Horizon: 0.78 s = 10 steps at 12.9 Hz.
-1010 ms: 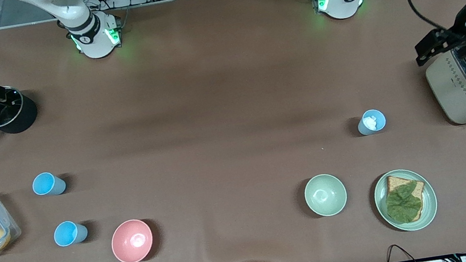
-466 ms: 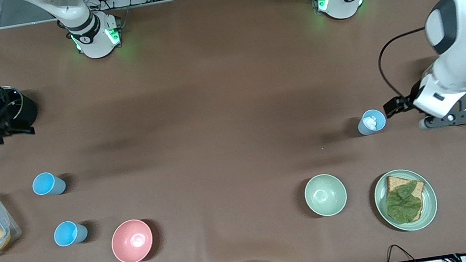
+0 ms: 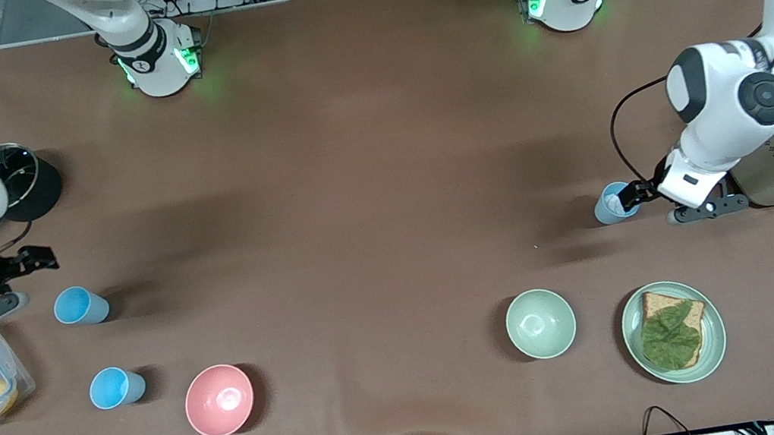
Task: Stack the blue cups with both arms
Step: 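Reach the tissue cup with the left gripper while the right gripper reaches another cup, then grasp the tissue cup with the left gripper while the right gripper grasps the blue cup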
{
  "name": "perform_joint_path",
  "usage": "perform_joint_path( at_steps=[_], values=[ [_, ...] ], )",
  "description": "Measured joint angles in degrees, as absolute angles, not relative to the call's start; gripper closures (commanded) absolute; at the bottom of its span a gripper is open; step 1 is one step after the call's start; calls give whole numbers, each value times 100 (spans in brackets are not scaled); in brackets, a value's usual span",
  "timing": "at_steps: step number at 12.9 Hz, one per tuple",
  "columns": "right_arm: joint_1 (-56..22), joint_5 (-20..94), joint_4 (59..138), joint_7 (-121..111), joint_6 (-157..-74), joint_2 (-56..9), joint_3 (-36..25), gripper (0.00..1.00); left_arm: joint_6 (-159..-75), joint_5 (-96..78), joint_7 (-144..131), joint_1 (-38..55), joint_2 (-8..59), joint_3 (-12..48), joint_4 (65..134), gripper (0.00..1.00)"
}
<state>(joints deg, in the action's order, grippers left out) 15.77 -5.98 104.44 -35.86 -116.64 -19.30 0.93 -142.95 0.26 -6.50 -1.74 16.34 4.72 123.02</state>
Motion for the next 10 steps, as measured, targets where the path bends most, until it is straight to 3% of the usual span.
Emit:
perform_joint_path(
  at_steps=[2,4,9,10],
  values=[
    [2029,-402,10448,-4402,-12464,-2420,91,0,-14615,26,-649,-171,1738,474,12574,43],
    [2163,-50,10413,-4708,-12716,-2688,96,0,-14640,26,-648,-168,1799,476,12635,100],
    [2112,392,10352,-4721,-13119,-2904,204,0,-14646,26,-630,-155,1855,542,12635,100],
    [2119,423,10329,-4720,-13200,-3000,201,6,-14649,26,-630,-155,1852,642,12631,100]
  ],
)
